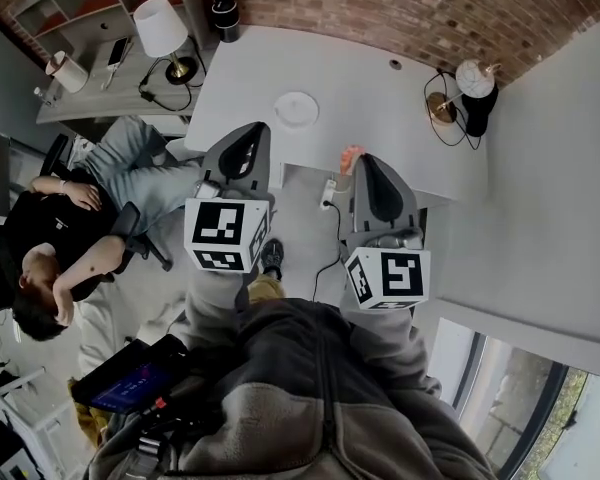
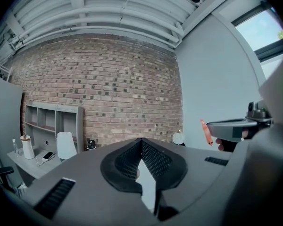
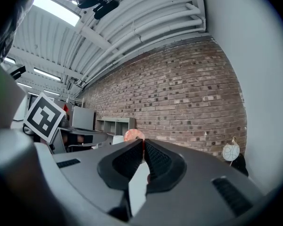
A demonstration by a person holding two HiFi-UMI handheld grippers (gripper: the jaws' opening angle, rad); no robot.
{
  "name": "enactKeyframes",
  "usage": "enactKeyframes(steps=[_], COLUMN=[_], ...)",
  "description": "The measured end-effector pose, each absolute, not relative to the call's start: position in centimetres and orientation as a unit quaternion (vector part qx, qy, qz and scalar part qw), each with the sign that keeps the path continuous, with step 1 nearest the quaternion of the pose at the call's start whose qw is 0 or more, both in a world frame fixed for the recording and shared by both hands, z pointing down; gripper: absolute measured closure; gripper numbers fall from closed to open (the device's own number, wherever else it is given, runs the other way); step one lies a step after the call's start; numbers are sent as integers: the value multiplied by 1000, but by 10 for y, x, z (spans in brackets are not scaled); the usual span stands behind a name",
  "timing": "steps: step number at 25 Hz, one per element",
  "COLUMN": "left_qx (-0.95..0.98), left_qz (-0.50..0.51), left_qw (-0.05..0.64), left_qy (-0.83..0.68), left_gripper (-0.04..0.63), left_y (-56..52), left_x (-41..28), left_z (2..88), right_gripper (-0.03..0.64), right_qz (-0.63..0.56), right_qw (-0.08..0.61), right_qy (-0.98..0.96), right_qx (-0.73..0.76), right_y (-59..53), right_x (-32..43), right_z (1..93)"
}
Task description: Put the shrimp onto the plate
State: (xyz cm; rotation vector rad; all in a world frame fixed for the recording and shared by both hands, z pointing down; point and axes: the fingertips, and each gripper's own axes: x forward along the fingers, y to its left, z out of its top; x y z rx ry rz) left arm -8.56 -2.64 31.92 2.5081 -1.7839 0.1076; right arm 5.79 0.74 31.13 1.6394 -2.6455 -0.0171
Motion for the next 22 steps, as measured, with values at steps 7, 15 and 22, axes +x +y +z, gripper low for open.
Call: enactKeyframes(steps=[7, 15, 22], left_qx=[821, 831, 833], left_qz=[31, 34, 41], left_qw=[36, 61, 68], left_qy=[-569, -552, -548], left_gripper=[591, 591, 591], left_y=[-79, -136, -146], left_x=[-102, -110, -103], left_z=[312, 327, 330], right_gripper=[604, 604, 604], right_qz=[-12, -3, 2], right_qw=[21, 37, 42], right_qy=[-846, -838, -839], right_qx=[532, 544, 543], right_y=[-43, -93, -101], right_x=[37, 23, 25], right_z=[301, 307, 311])
